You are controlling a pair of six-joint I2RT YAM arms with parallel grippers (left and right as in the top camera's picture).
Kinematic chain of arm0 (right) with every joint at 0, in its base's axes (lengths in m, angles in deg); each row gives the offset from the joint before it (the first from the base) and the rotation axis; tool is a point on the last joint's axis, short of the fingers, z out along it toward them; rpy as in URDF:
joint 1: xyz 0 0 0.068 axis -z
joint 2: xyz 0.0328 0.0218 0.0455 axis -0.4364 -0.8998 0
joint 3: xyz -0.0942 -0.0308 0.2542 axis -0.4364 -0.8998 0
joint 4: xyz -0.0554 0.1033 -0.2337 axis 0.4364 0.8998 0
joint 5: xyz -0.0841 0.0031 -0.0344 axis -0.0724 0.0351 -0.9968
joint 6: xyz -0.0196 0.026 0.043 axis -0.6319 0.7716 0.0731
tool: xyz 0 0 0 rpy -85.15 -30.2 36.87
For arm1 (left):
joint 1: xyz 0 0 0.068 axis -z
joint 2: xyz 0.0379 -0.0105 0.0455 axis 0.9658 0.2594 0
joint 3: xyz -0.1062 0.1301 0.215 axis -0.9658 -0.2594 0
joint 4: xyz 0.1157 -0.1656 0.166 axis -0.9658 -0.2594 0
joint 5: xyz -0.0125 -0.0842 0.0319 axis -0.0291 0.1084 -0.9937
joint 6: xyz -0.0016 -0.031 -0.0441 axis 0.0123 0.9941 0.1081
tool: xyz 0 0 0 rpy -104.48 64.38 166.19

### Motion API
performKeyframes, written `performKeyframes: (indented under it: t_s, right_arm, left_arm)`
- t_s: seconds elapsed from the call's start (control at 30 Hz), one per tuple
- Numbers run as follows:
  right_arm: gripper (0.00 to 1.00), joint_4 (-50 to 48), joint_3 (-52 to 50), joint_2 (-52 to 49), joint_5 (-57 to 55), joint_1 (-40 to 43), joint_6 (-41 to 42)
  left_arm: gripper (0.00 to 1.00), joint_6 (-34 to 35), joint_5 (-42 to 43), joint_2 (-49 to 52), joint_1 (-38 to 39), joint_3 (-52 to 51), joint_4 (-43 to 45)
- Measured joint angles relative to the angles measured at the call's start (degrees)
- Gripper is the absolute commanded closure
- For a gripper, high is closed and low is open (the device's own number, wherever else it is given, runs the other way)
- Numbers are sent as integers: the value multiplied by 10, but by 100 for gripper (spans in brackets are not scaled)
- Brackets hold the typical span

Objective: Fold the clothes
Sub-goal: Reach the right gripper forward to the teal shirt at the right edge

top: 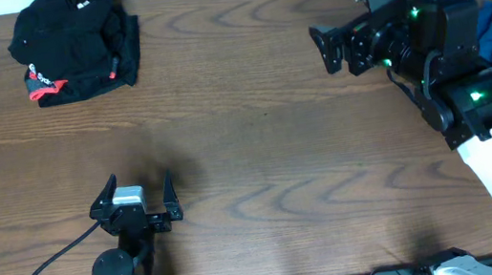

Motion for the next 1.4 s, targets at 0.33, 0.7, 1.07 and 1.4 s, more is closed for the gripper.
performKeyframes:
  t_s: [0.33,0.7,1.07,1.4]
  right_arm:
    - [1,55,5,0,-26,0,-3]
    - [5,107,7,-61,-280,122,0]
    - [16,134,7,-162,-327,226,11]
    - [21,112,7,-277,-333,315,19]
  left_arm:
    - [2,0,0,0,0,0,0]
    - [2,0,0,0,0,0,0]
    - [2,0,0,0,0,0,0]
    - [2,0,0,0,0,0,0]
